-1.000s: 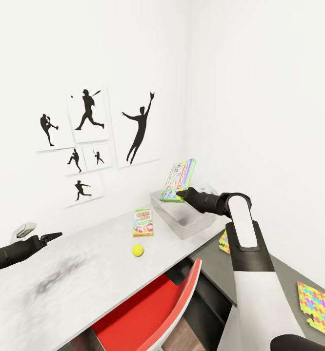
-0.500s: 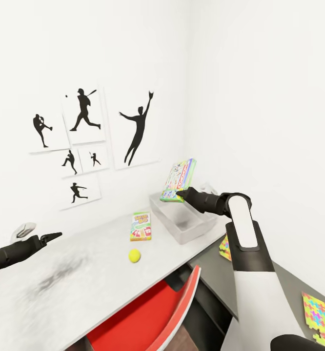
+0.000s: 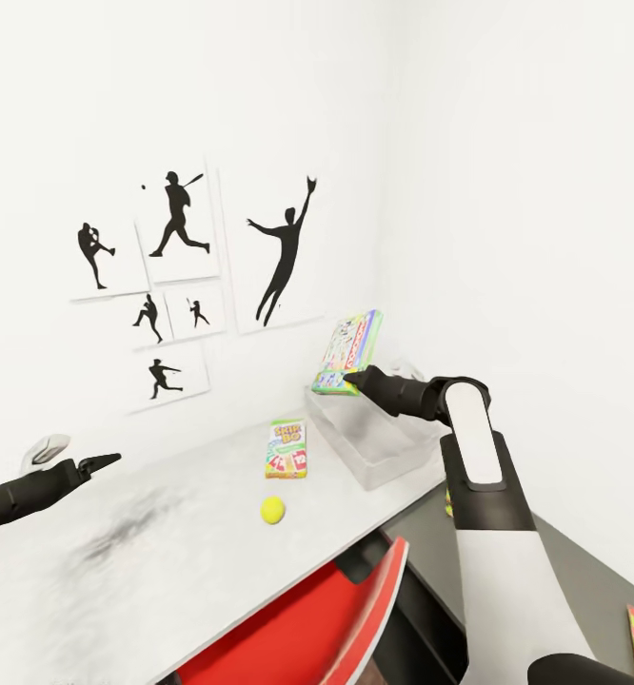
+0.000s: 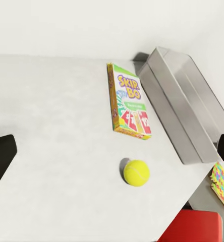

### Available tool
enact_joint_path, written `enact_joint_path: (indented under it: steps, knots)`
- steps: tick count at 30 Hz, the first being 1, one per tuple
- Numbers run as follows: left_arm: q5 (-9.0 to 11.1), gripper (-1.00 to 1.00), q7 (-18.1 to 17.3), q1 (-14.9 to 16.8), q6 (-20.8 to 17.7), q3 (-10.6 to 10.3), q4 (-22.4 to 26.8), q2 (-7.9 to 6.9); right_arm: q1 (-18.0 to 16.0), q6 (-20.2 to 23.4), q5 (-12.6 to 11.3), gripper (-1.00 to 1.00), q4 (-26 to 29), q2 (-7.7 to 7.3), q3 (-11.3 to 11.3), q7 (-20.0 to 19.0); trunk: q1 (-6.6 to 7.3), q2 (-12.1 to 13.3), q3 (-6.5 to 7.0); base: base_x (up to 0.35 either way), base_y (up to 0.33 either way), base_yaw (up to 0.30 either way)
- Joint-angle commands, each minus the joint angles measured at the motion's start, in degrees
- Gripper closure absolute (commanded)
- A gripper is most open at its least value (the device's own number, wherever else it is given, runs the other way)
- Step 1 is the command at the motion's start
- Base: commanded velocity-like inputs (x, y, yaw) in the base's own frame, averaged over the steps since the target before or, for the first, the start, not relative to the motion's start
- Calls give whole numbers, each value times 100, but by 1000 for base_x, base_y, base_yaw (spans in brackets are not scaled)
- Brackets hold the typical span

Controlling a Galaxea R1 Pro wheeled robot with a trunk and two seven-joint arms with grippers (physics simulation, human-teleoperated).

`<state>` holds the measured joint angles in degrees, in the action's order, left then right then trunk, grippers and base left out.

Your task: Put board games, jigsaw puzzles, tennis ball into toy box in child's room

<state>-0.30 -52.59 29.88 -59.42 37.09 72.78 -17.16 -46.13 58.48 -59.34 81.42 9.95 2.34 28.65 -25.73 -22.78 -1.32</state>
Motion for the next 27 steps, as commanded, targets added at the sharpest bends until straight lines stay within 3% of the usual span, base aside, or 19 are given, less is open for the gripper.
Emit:
enact_joint_path:
  steps: [1, 27]
  knots:
    - [-5, -100, -23, 9, -44, 7, 0, 1, -5, 16, -69, 100, 6, 5, 12, 58, -6, -14, -14, 136, 0, 267]
    - [-5, -100, -23, 9, -44, 8, 0, -1, 33, 14, -69, 100, 12, 4, 12, 44, -6, -14, -14, 64, -32, 65]
